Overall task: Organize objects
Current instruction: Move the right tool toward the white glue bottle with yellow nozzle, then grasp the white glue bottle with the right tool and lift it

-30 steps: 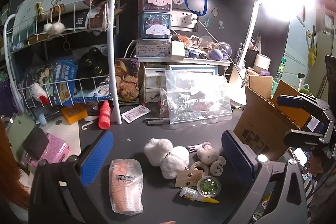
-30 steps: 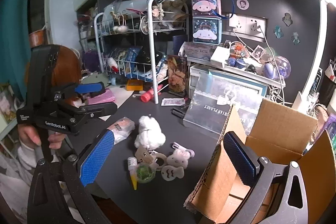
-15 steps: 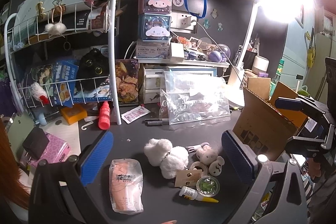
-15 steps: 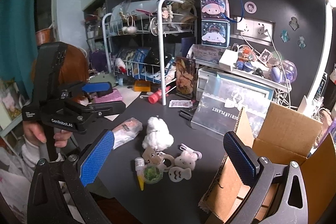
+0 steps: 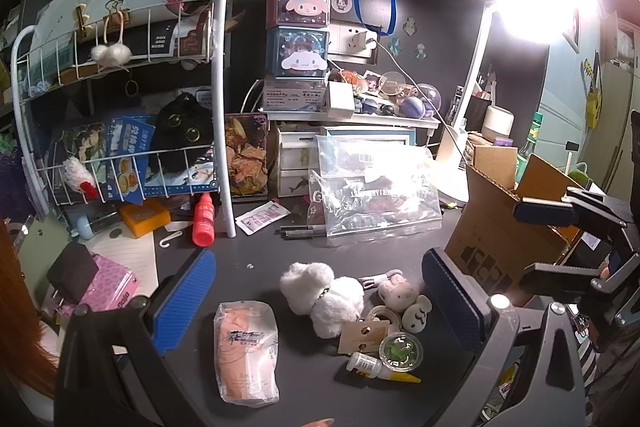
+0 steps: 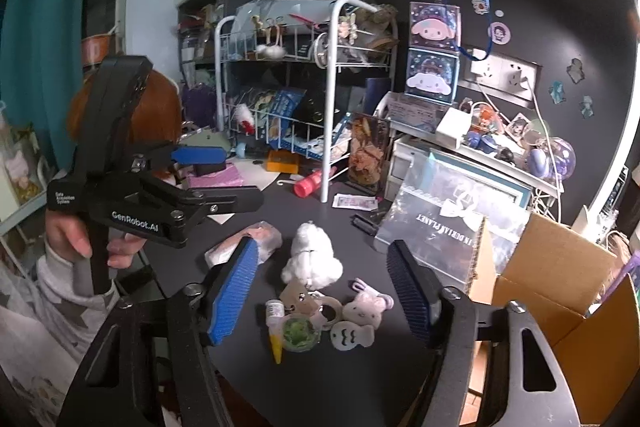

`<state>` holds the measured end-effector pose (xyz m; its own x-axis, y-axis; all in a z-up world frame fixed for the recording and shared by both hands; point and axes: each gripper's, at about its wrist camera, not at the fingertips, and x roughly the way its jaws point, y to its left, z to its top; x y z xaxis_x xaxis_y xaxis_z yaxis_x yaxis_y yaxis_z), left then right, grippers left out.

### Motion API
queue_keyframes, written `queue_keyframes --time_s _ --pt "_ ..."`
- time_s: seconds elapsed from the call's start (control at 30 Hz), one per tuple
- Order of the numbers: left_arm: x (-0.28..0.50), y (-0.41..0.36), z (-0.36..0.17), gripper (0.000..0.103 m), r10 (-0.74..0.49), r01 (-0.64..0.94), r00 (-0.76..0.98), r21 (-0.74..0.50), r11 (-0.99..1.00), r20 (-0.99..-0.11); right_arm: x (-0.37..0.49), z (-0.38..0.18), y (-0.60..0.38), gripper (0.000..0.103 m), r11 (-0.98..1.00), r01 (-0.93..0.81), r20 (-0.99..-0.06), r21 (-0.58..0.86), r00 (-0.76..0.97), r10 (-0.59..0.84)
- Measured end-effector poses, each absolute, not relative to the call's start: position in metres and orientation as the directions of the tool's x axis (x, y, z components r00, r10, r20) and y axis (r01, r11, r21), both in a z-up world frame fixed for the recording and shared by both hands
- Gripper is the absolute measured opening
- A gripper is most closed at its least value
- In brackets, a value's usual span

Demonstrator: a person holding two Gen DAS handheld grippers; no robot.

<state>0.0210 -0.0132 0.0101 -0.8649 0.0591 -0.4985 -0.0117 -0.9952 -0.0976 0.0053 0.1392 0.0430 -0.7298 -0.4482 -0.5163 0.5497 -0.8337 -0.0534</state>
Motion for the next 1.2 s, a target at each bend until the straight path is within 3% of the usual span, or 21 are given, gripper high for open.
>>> queue_keyframes --time_s 0.23,0.43,0.53,0.67,0.9,1.2 --pt "0.022 -0.018 0.002 0.103 0.054 -0.01 -0.857 -0.088 -0.996 -0.512 0.007 0.025 0.121 0.06 -0.79 0.612 -0.561 -0.026 -0.664 -0.495" --pt "0.023 -0.022 -0.014 0.103 0.087 -0.042 -0.842 -0.096 -0.994 -0.532 0.021 0.004 0.097 0.058 -0.748 0.658 -0.583 -0.093 -0.644 -0.495" --pt "0.025 -0.025 -0.023 0.103 0.09 -0.049 -0.838 -0.091 -0.995 -0.539 0.025 -0.007 0.09 0.055 -0.717 0.693 -0.594 -0.074 -0.608 -0.527" --pt "0.027 -0.026 -0.033 0.103 0.085 -0.065 -0.827 -0.056 -0.996 -0.555 0.011 -0.033 0.087 0.044 -0.709 0.704 -0.672 0.029 -0.512 -0.535" --pt "0.028 -0.027 -0.054 0.103 0.185 -0.157 -0.779 -0.099 -0.983 -0.599 -0.007 -0.079 0.094 0.029 -0.76 0.646 -0.737 0.073 -0.479 -0.478" --pt "0.029 -0.021 -0.068 0.103 0.267 -0.237 -0.73 -0.134 -0.962 -0.629 -0.011 -0.093 0.095 0.025 -0.778 0.622 -0.743 0.091 -0.478 -0.469"
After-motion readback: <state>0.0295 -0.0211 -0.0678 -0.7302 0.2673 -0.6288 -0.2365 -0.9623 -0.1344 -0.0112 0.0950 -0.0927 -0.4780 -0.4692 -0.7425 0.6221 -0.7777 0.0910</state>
